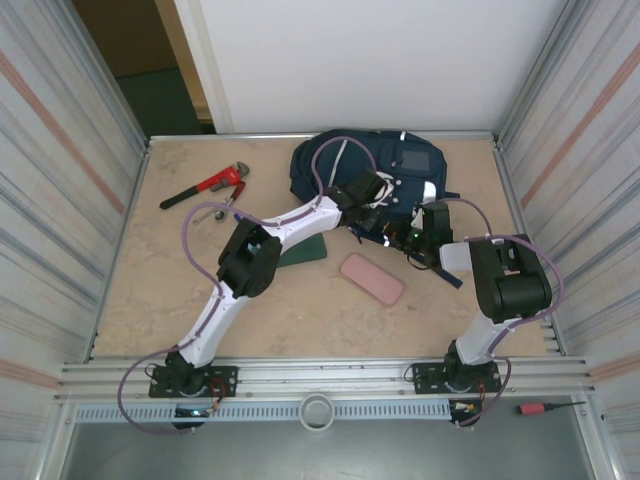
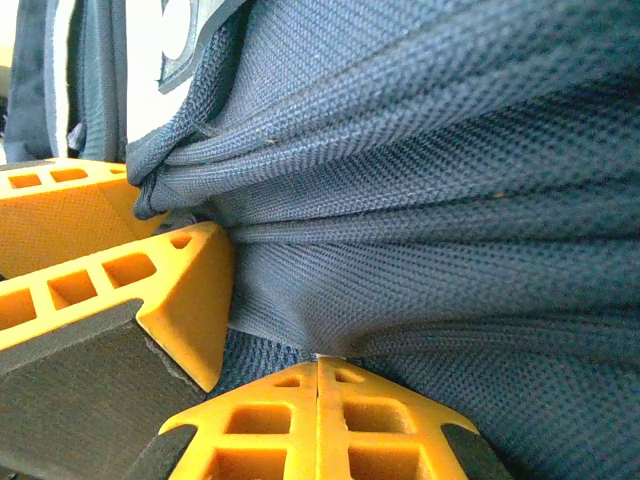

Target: Pack the student bag

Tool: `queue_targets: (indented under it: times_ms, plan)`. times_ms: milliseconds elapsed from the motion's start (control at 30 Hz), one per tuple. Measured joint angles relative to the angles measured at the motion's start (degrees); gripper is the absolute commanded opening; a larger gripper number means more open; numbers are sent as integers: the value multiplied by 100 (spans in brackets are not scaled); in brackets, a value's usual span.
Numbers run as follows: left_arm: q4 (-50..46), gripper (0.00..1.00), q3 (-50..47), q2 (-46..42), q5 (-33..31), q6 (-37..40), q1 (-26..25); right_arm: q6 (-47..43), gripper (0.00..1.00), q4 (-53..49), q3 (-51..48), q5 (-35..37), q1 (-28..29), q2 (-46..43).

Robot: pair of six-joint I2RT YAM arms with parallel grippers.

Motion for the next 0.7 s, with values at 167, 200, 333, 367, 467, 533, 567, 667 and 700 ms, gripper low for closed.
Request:
queue_targets:
  times_ms: [167, 200, 333, 367, 467, 533, 567, 667, 700]
  plan:
    - [-22, 46, 17, 2, -20, -2, 0, -2, 1, -11, 0, 0, 0, 0]
    - [-42, 44, 35, 2, -20, -2, 2, -2, 1, -11, 0, 0, 0, 0]
    - [-192, 31, 138, 22, -57, 9, 28, -2, 1, -15, 0, 0, -2, 0]
    - [-216, 28, 149, 24, -55, 22, 39, -4, 1, -13, -4, 0, -7, 0]
    - [-260, 22, 175, 24, -74, 59, 59, -2, 1, -13, -17, -7, -26, 0]
    - [-262, 19, 177, 24, -61, 101, 79, -2, 1, -13, -28, -7, -28, 0]
    - [-267, 17, 179, 24, -59, 109, 83, -4, 1, -13, -31, -9, -33, -2]
    - [-278, 12, 181, 22, -68, 142, 92, -4, 1, -22, -33, -9, -35, -11]
    - [-280, 10, 181, 22, -79, 149, 105, -4, 1, -33, -33, -9, -39, -11]
